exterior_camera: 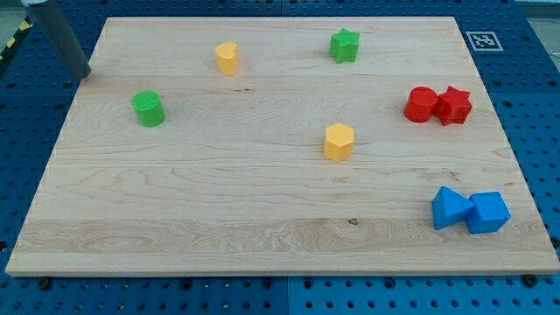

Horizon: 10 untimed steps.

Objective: Move arm towards the bottom of the board

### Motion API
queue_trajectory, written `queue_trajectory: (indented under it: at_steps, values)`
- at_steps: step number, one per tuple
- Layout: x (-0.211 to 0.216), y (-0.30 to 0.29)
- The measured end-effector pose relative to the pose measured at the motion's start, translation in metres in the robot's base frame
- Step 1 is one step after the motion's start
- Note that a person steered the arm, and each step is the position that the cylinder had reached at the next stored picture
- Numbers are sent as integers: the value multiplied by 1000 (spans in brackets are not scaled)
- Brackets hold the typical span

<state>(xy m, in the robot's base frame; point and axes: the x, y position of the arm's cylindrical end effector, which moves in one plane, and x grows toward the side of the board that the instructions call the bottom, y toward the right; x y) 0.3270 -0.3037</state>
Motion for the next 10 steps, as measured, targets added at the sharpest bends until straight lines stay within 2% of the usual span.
queue_trajectory:
  at_steps: [1,5,7,8,10]
  values:
    - [0,1]
    - [0,121]
    - [36,160]
    - [36,160]
    - [72,172]
